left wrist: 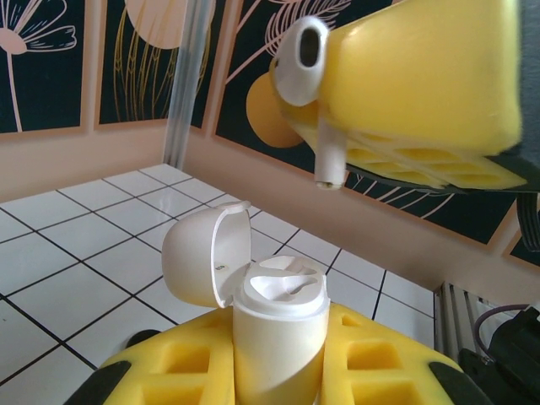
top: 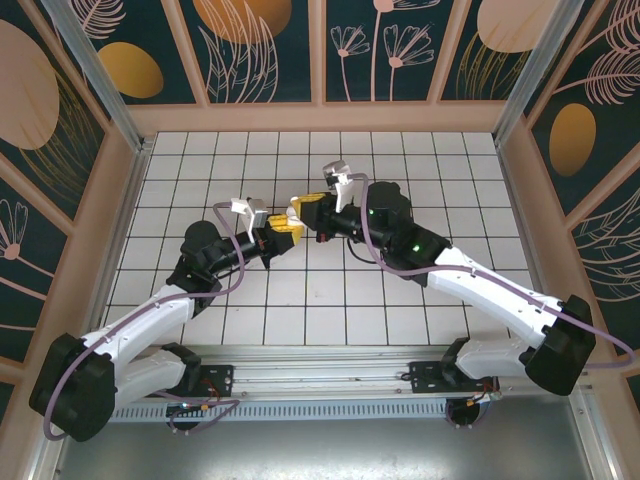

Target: Insert the wireless bluetooth earbuds into the charging case

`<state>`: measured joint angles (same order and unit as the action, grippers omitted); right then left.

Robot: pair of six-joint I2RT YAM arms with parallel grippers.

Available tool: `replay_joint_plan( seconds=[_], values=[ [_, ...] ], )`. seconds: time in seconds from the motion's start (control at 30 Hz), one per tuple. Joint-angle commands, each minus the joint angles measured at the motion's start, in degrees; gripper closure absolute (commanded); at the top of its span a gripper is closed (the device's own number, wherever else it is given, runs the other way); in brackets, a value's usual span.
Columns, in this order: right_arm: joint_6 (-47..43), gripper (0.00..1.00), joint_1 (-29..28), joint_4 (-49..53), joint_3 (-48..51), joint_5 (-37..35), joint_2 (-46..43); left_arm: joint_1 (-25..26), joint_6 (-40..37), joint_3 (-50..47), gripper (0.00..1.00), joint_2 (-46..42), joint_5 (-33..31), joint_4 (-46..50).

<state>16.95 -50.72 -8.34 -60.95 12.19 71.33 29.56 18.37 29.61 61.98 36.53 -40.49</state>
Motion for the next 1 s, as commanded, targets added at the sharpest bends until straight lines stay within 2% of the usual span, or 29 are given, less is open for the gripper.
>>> replay_joint_plan(
  seconds=[0.0,0.33,0.97],
  values=[
    [-2.51,0.93,-0.78,-3.62,1.74,2.23,0.04,0.07,1.15,1.39,0.86,-0.82,-0.02,-3.17],
    [-4.75,0.94,-0.78,-2.30,2.85,0.74,0.04,0.14,2.93,0.89,0.86,-1.89,0.95,-4.33],
    [-4.87,0.92,-0.78,-2.81,4.56,3.78,0.40,0.05,3.88,1.15,0.85,-3.09,0.03,-5.56]
  ],
)
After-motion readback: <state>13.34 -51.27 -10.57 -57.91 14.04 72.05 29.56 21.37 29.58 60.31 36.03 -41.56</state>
